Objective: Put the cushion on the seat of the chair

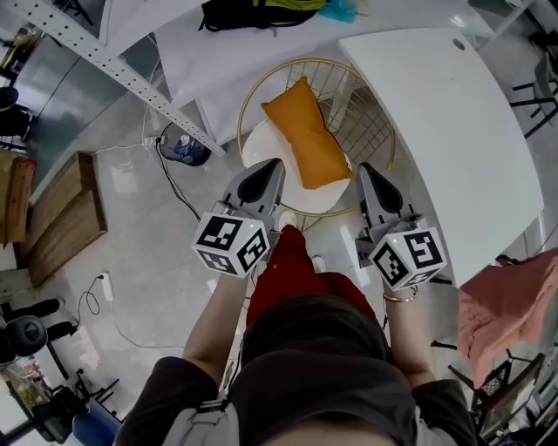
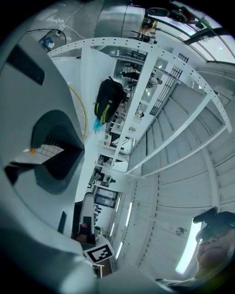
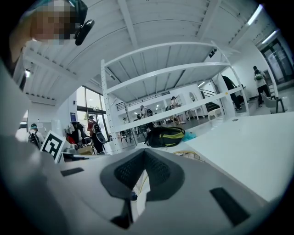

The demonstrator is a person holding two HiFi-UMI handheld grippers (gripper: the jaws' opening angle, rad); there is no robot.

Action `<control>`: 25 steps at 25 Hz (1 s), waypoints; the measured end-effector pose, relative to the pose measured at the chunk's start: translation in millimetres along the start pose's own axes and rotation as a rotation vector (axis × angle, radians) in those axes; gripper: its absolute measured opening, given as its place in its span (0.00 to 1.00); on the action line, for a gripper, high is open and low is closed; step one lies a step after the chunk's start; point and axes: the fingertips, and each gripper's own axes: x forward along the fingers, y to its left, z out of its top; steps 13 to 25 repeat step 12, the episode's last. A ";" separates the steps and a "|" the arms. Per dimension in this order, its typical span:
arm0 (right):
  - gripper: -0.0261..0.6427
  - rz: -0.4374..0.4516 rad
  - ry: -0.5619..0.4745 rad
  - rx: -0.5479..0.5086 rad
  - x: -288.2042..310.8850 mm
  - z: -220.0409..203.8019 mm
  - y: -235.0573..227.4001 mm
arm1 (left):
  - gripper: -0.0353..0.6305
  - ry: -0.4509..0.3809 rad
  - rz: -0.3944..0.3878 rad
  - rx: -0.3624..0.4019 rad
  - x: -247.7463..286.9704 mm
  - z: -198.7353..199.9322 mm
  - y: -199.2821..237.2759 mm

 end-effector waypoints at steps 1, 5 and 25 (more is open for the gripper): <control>0.06 0.000 -0.010 -0.002 -4.8 3.2 -0.5 | 0.07 -0.003 0.006 -0.007 -2.5 0.1 -0.7; 0.06 -0.011 -0.037 -0.009 -21.0 13.6 -6.0 | 0.07 -0.035 0.015 -0.052 -8.6 5.4 -4.9; 0.06 0.010 -0.068 -0.023 -24.5 21.8 -6.2 | 0.07 -0.052 0.029 -0.002 -11.4 14.9 -13.0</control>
